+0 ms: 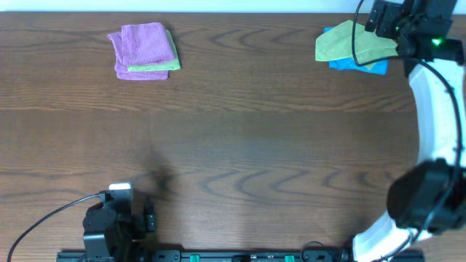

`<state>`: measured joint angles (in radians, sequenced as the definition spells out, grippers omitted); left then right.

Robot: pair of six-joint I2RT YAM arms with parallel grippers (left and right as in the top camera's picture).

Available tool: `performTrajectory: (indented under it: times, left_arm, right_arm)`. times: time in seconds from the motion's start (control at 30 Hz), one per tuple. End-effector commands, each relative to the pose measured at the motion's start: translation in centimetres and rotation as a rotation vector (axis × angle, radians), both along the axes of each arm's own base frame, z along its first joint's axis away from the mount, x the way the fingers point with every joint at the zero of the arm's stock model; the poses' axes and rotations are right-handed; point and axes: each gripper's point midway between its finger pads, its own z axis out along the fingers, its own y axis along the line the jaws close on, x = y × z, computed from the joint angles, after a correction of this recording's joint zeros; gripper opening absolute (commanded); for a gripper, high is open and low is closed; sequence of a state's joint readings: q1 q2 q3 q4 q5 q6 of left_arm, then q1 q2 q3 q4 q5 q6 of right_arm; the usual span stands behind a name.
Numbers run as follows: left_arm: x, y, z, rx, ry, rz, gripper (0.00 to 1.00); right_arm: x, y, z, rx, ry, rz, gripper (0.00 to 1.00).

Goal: Fold the cloth
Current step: 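Reach the right gripper to the yellow-green cloth on the blue cloth and grasp it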

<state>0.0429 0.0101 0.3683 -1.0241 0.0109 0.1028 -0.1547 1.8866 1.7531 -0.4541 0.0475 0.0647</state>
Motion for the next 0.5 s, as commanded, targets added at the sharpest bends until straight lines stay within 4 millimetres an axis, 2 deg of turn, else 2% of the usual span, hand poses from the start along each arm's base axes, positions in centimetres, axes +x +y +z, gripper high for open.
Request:
performTrajectory:
  times: [0.0,0.23,0.47]
  left_arm:
    - [-0.6,0.4,-1.4,0.029,0.05,0.002,0.95]
    - [-0.6,0.4,-1.4,0.029,0.05,0.002,0.95]
    - [-0.6,0.4,-1.4,0.029,0.05,0.002,0.95]
  right_arm:
    - [1.7,-1.0,-3.5,0.012,0.034,-0.007,0.99]
    - [4.5,-1.6,-9.6,0.045,0.056,-0.029,0.98]
    - [5.7,-2.7,-13.4,0.073,0.064,-0.063,0.94]
